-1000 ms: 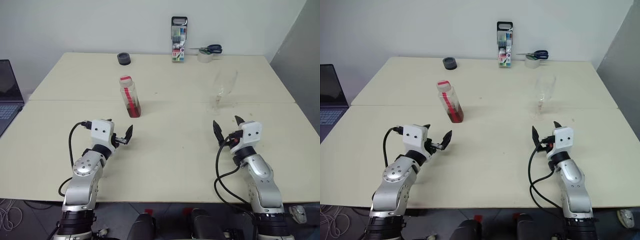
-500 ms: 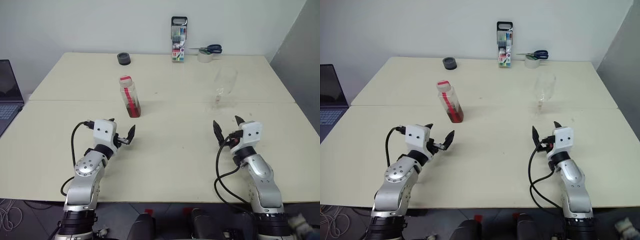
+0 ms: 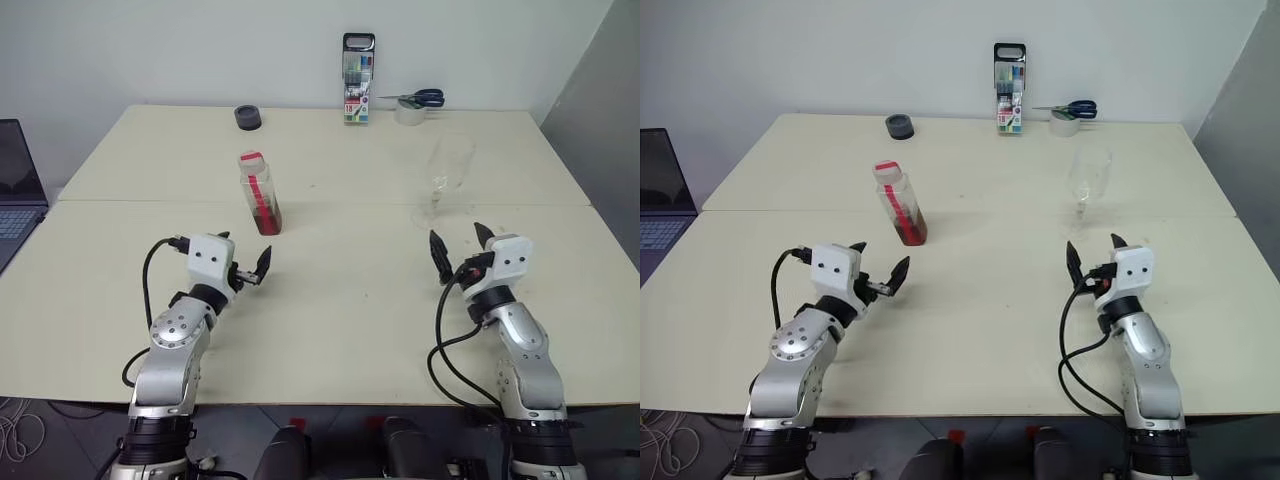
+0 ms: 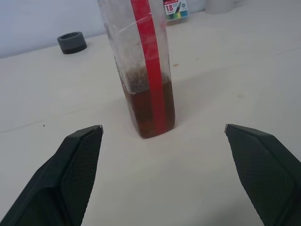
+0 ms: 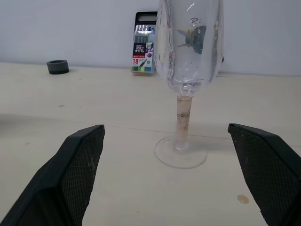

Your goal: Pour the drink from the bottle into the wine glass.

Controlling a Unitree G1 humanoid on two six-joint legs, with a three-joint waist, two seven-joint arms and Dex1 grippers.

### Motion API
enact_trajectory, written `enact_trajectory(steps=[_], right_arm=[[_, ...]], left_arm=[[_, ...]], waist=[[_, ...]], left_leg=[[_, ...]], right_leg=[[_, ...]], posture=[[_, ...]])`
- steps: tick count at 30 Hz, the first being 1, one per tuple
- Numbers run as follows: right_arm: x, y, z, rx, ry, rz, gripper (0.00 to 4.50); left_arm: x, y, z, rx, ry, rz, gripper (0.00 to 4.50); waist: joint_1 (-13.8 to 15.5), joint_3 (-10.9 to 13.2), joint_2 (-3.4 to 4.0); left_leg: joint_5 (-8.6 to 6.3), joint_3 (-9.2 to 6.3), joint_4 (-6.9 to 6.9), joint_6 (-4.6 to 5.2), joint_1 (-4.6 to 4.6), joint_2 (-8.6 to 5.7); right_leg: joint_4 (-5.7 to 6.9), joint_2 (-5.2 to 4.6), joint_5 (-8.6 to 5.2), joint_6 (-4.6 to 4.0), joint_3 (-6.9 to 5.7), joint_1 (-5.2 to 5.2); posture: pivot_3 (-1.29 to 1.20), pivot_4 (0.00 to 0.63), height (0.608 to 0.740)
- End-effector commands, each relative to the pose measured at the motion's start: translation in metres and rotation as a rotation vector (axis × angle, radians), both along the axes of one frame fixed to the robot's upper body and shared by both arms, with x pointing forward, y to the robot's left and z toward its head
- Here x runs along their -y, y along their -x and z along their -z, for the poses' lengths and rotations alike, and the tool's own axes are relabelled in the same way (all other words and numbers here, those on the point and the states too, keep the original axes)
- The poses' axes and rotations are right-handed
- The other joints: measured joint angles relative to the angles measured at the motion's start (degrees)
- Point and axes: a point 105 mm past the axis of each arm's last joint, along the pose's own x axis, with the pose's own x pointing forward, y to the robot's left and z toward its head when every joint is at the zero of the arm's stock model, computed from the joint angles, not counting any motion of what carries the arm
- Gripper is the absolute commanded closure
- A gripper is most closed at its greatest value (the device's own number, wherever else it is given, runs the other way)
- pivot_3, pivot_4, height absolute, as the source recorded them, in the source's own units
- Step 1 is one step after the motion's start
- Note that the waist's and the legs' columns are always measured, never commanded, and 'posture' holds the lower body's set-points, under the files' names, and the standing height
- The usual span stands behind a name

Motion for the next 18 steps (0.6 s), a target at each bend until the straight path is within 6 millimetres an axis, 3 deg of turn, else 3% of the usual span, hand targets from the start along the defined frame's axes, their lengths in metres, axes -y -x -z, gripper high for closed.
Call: enact_trajectory(steps=[1,10,14,18], right_arm=[[0.002,0.002,-0.015,0.067,-0.012,0.013,0.00],[-0.012,0.006,-0.021,0.088,0.038,-0.061,0.00],[-0.043,0.017,-0.026,0.034,0.054,-0.305,0.00],[-0.068,0.034,-0.048,-0.019,0.064,-0.570,0.00]], left_arm=[[0.004,-0.002,-0.012,0.047,-0.007,0.019,0.05],[0.014,-0.008,-0.013,0.038,-0.003,0.065,0.05],[0.014,-0.013,-0.021,0.061,0.038,0.041,0.05],[0.017,-0.026,-0.028,0.075,0.068,-0.026,0.05]], waist=[[0.0,0.0,0.00],[0.0,0.0,0.00],[0.0,0.0,0.01],[0.1,0.0,-0.01]], left_leg=[[0.00,0.00,0.00,0.00,0.00,0.00],[0.00,0.00,0.00,0.00,0.00,-0.01],[0.00,-0.01,0.00,0.00,0.00,0.00],[0.00,-0.06,0.04,0.00,-0.04,-0.02]], right_leg=[[0.00,0.00,0.00,0.00,0.00,0.00],[0.00,0.00,0.00,0.00,0.00,0.00],[0.00,0.00,0.00,0.00,-0.01,0.00],[-0.01,0.00,0.00,0.00,-0.04,0.02]], posture=[[0.00,0.150,0.740],[0.00,0.150,0.740],[0.00,0.150,0.740],[0.00,0.150,0.740]])
